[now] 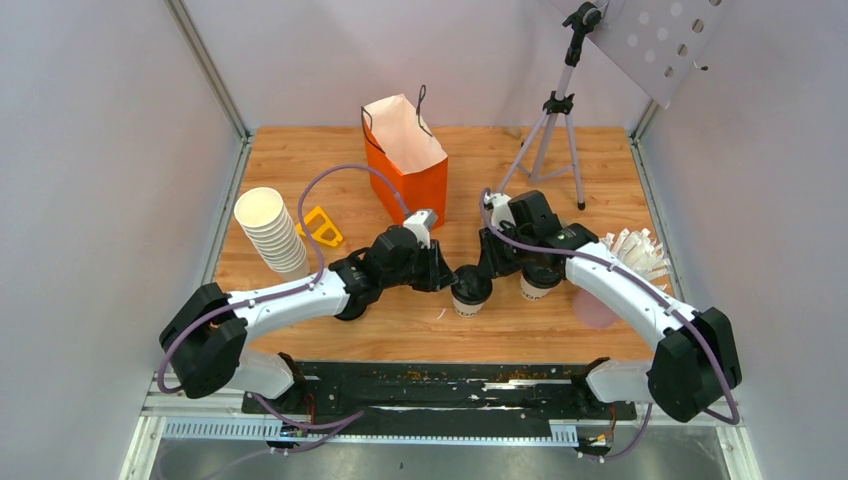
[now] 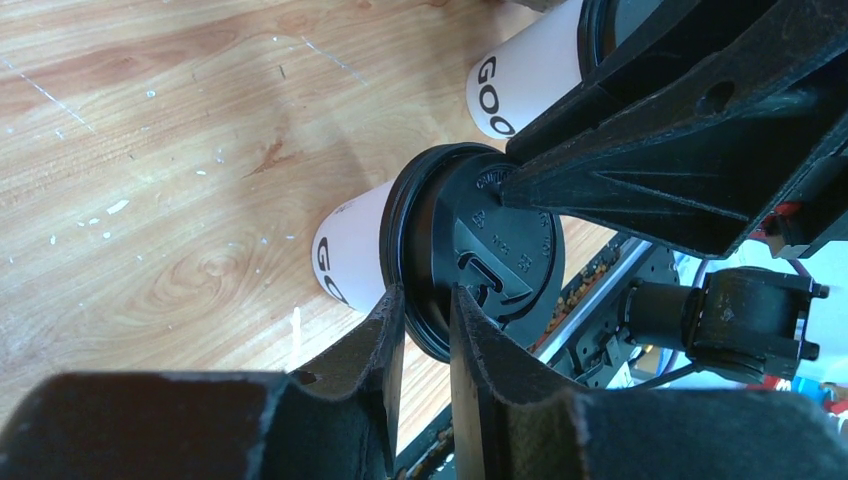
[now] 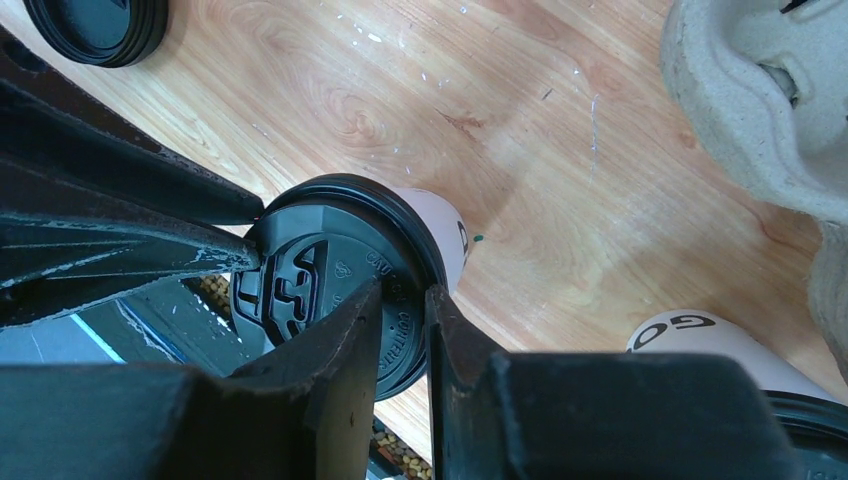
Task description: Pack the takeout coffee
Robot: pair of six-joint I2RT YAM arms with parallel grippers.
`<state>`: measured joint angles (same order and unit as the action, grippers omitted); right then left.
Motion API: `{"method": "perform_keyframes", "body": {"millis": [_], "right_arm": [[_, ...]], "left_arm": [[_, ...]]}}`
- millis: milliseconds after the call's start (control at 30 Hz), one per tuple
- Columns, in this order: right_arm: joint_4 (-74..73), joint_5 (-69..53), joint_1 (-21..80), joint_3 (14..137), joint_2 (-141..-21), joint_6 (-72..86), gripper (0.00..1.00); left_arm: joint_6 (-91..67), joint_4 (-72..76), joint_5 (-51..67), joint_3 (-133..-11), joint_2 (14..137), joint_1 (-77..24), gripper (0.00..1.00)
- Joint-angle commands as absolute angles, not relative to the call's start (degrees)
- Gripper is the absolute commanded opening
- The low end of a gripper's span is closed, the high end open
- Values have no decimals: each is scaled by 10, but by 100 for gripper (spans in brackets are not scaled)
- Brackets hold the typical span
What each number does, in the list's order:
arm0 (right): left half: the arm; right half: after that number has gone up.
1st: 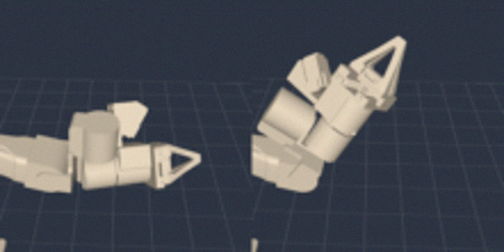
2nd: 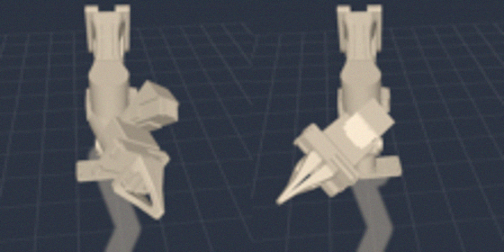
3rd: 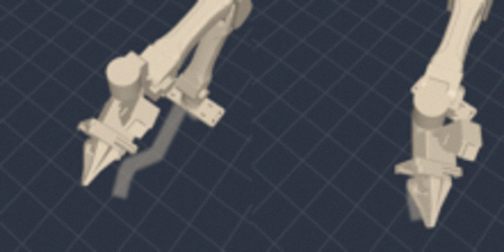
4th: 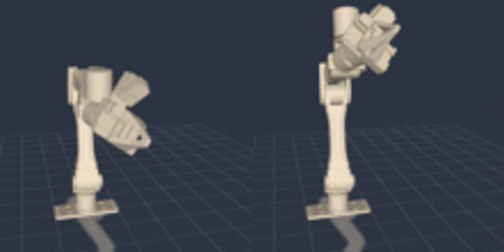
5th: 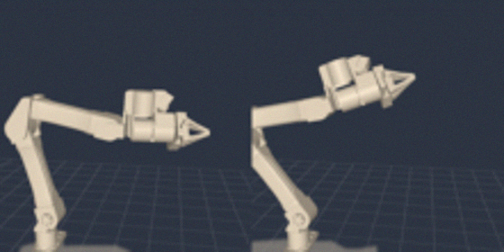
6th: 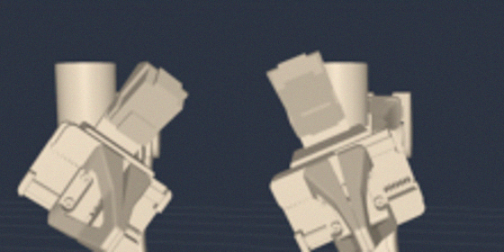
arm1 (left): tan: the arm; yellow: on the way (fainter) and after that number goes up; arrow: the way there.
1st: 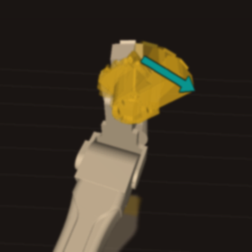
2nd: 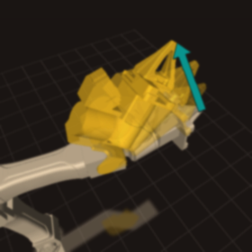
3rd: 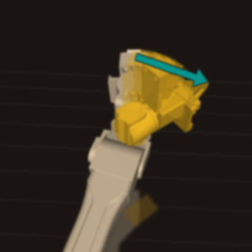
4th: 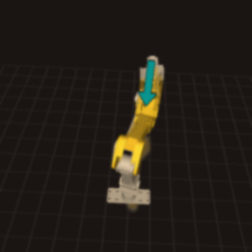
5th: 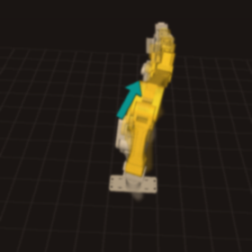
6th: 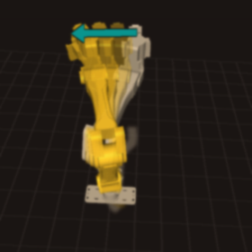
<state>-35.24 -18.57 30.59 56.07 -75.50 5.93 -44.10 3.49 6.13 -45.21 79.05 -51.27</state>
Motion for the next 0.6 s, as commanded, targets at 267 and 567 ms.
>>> {"method": "perform_keyframes", "body": {"millis": [267,567], "right_arm": [[-317,-267,310,512,-754,3,27],[-330,-284,310,551,-749,-31,30]], "left_arm": [[-492,18,84,-420,756,-546,29],[-524,26,78,-429,731,-564,30]]}}
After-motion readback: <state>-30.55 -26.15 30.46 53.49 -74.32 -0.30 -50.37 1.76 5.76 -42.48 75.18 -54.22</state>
